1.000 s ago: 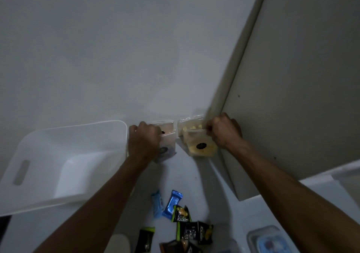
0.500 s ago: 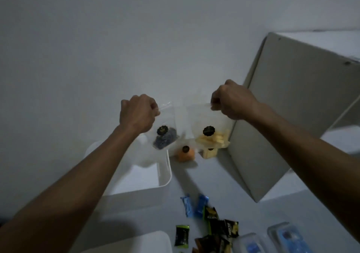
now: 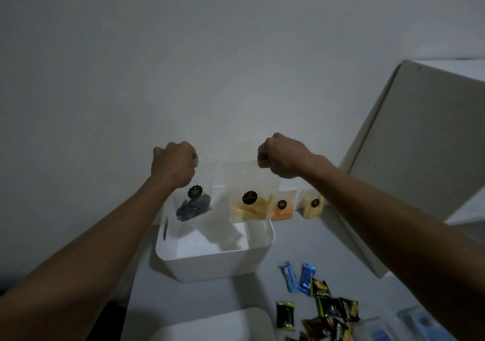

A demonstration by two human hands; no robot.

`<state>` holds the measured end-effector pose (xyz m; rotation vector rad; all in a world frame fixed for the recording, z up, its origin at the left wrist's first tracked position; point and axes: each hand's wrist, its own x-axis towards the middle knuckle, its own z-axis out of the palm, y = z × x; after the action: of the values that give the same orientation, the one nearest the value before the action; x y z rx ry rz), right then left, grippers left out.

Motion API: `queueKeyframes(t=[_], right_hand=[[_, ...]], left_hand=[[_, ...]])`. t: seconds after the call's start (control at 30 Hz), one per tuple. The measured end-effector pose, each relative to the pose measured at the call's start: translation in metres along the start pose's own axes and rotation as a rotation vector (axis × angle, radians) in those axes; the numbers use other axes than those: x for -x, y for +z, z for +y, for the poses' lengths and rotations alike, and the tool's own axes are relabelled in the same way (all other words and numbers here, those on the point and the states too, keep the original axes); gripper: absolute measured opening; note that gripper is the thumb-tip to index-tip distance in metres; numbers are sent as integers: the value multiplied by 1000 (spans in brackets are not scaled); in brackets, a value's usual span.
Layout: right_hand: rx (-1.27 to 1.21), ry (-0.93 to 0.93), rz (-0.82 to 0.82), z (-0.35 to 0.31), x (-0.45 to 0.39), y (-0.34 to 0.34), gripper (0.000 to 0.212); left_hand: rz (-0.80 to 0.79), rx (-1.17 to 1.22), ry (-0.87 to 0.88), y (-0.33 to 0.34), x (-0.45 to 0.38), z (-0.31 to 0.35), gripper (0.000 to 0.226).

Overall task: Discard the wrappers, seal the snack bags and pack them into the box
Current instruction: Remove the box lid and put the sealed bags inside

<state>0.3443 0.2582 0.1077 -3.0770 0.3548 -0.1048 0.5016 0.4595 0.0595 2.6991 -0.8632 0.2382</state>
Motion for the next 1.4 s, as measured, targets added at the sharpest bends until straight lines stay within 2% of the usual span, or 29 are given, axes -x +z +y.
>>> queueKeyframes(t=[0.07,0.17,0.27,0.47,0.7,0.9,1.07,1.4], right_hand=[[33,-41,-4,-8,-6,15,10],[104,-130,-4,-9,-12,44,26],[85,-186,19,0,-18,80,27],[-23,-143,35,23,-33,148,18],[-89,-28,148,33,-51,206,26],[-107,51,221,39,-63,235,23],[-116,72,233,45,-71,249,24],[-122,78,170,48,-76,250,31]], left_hand=[[-30,-13,-1,15,-4,-7,13],[-60,-2,-7,41,-13,-13,14],[-92,23,-9,66,-23,-10,25],[-169,2,7,119,-36,11,19],[-194,-49,20,166,-47,28,6],[-208,-46,27,190,-54,32,10],[-156,-58,41,206,-54,33,12],[-179,-80,-4,212,-55,27,16]])
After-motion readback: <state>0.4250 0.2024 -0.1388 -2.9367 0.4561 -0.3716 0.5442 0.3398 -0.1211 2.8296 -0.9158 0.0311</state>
